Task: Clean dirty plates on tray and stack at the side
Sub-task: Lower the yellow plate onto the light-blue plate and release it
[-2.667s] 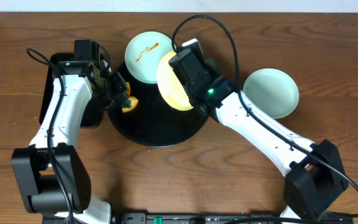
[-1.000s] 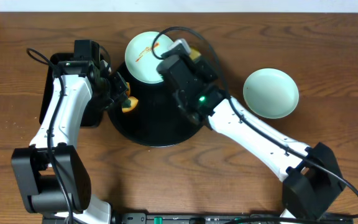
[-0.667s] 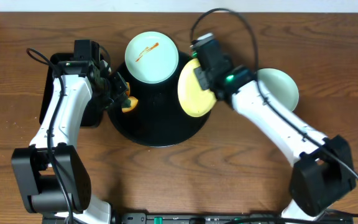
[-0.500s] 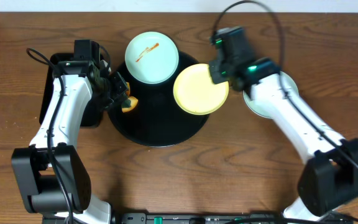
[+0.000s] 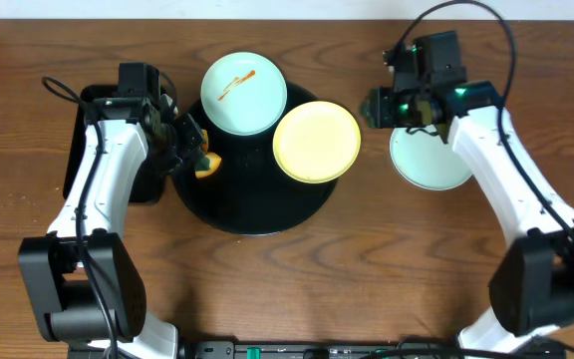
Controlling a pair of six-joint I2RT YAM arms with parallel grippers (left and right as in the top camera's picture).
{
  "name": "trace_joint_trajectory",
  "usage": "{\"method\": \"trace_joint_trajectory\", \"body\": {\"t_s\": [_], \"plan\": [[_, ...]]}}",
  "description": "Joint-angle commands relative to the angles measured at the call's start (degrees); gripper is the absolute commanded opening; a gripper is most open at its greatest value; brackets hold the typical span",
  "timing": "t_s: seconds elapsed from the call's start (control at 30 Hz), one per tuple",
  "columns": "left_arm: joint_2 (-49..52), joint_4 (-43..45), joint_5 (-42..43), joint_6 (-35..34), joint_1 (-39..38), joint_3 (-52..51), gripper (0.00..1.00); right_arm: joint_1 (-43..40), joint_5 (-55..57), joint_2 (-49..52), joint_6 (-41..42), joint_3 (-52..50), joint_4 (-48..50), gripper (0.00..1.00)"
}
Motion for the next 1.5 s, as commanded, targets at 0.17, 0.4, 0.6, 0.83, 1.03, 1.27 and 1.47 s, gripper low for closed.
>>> {"method": "trace_joint_trajectory", "body": {"t_s": [0.17,0.4,0.6,0.83,1.03,1.27,1.47], "plan": [[0.3,0.0,-0.5,1.1,0.2,0.6,0.08,-0.2,-3.7,11.4,2.4,0.2,0.6,0.73],[0.3,0.0,-0.5,1.1,0.2,0.6,0.08,-0.3,-12.2,19.0,2.0,0.2,6.3,0.72],[0.3,0.0,-0.5,1.1,0.2,0.6,0.08,-0.4,-14.5,20.8,2.6,0.2,8.2,0.36],[0.3,0.0,-0.5,1.1,0.2,0.6,0.08,-1.2,-14.6,20.8,2.6,0.2,7.5,0.01],[0.3,0.0,-0.5,1.1,0.2,0.6,0.08,-2.4,-17.2,20.6,2.5,0.2,6.1,0.01],[0.3,0.0,-0.5,1.1,0.2,0.6,0.08,-3.8,-17.3,15.8,-0.5,0.2,2.1,0.01],[0.3,0.0,-0.5,1.1,0.2,0.6,0.08,-5.5,-10.7,6.2,-0.6,0.2,-2.9,0.01]]}}
